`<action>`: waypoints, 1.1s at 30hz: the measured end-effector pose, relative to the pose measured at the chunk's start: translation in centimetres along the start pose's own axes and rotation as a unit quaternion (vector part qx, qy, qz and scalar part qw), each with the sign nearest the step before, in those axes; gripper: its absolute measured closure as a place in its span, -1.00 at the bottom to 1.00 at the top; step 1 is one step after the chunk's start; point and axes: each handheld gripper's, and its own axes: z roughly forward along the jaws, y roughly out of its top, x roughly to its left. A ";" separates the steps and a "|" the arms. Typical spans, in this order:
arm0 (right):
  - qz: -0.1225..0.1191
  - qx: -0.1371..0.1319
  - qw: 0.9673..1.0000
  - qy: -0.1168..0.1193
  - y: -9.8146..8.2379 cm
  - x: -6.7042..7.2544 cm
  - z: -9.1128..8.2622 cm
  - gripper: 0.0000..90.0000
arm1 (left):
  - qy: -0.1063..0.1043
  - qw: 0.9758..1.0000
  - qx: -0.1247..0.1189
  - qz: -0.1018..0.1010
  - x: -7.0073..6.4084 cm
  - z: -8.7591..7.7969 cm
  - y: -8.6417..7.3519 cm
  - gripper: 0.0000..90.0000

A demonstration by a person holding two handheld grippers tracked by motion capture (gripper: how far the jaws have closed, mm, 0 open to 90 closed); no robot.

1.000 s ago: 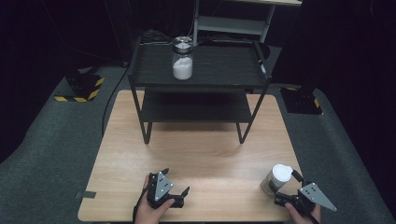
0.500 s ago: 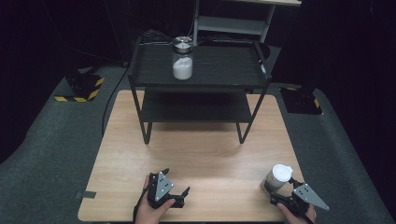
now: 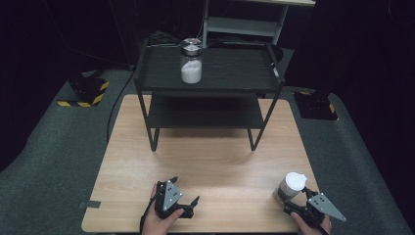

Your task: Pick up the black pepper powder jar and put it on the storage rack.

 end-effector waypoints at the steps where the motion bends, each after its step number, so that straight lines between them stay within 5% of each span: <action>1: 0.000 0.000 1.000 0.000 0.0 0.0 0.0 -0.50 | 0.000 1.000 0.000 -0.001 0.0 0.0 0.0 -0.99; 12: 0.026 -0.002 1.000 0.001 0.1 -0.5 -0.1 -0.36 | 0.000 1.000 -0.002 -0.001 0.0 0.0 -0.1 -0.99; 33: 0.009 0.006 1.000 -0.002 0.8 0.1 0.5 -0.33 | 0.001 1.000 0.013 -0.003 -0.1 -0.1 0.3 -0.99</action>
